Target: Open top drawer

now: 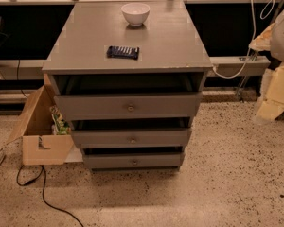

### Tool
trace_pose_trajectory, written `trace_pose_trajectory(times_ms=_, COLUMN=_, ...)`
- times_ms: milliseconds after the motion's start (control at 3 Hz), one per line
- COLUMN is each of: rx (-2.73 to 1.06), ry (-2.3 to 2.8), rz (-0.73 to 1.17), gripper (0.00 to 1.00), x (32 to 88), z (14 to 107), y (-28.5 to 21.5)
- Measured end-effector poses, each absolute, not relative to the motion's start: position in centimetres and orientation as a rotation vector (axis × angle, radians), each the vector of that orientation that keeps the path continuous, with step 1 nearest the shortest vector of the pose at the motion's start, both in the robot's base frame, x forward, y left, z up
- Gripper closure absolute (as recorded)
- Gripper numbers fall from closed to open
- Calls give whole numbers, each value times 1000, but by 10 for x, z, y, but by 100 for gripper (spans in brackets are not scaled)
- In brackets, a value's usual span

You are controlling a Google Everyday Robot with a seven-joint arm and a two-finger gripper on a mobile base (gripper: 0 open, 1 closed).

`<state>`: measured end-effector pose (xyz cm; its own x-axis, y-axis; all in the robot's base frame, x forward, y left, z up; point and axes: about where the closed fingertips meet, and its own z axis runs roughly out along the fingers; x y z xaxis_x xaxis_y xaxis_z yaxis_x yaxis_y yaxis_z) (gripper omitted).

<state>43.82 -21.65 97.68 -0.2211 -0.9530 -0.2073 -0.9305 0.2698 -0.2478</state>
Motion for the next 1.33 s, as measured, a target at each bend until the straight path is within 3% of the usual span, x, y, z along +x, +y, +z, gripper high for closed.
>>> trace_pose_trajectory(times_ms=1333, rx=-1602, ry=2129, rz=58, gripper=0, x=487, z=888, y=-187)
